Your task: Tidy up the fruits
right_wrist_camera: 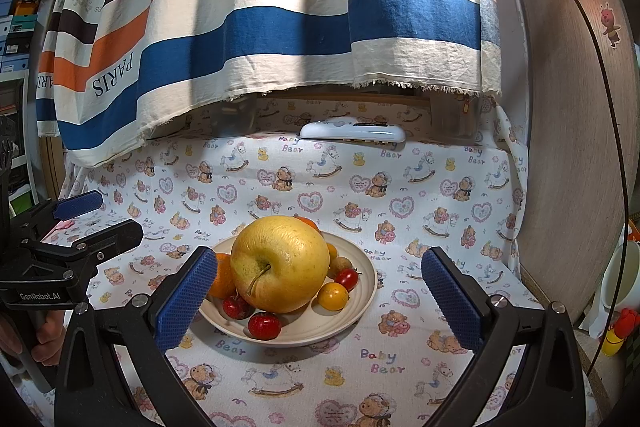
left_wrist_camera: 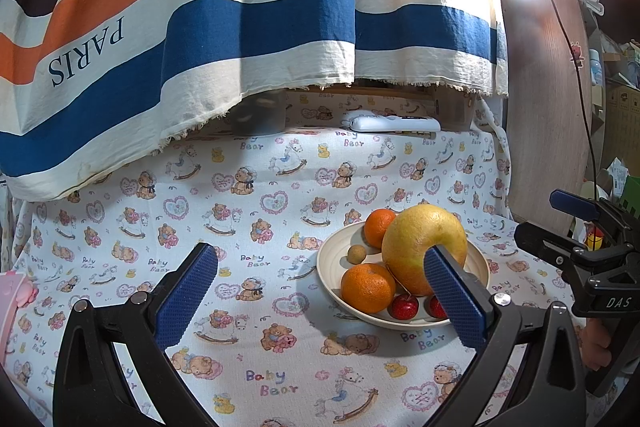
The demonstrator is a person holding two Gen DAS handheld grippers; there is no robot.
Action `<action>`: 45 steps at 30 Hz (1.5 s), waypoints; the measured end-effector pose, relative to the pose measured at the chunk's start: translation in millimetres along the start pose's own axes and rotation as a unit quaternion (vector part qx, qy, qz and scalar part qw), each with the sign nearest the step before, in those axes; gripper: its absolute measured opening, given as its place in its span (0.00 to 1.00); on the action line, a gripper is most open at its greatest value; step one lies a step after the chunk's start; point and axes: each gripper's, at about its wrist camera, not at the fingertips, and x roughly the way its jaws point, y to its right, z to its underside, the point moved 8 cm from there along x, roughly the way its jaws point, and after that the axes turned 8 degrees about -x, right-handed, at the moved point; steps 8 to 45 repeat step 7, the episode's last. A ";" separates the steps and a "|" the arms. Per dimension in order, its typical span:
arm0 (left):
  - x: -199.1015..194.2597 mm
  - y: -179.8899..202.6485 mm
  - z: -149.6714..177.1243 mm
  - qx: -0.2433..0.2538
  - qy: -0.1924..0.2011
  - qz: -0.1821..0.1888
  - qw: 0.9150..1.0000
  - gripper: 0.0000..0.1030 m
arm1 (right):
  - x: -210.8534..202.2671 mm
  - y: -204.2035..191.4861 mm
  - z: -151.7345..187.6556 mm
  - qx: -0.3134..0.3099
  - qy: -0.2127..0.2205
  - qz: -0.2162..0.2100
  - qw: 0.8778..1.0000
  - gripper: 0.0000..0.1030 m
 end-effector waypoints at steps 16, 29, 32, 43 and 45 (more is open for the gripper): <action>-0.3 0.1 0.4 0.000 0.000 0.000 1.000 1.00 | 0.5 -0.9 0.0 0.000 -0.001 -0.001 1.000 1.00; -0.3 0.1 0.4 0.000 0.000 0.000 1.000 1.00 | 0.5 -0.9 0.0 0.000 -0.001 -0.001 1.000 1.00; -0.3 0.1 0.4 0.000 0.000 0.000 1.000 1.00 | 0.5 -0.9 0.0 0.000 -0.001 -0.001 1.000 1.00; -0.3 0.1 0.4 0.000 0.000 0.000 1.000 1.00 | 0.5 -0.9 0.0 0.000 -0.001 -0.001 1.000 1.00; -0.3 0.1 0.4 0.000 0.000 0.000 1.000 1.00 | 0.5 -0.9 0.0 0.000 -0.001 -0.001 1.000 1.00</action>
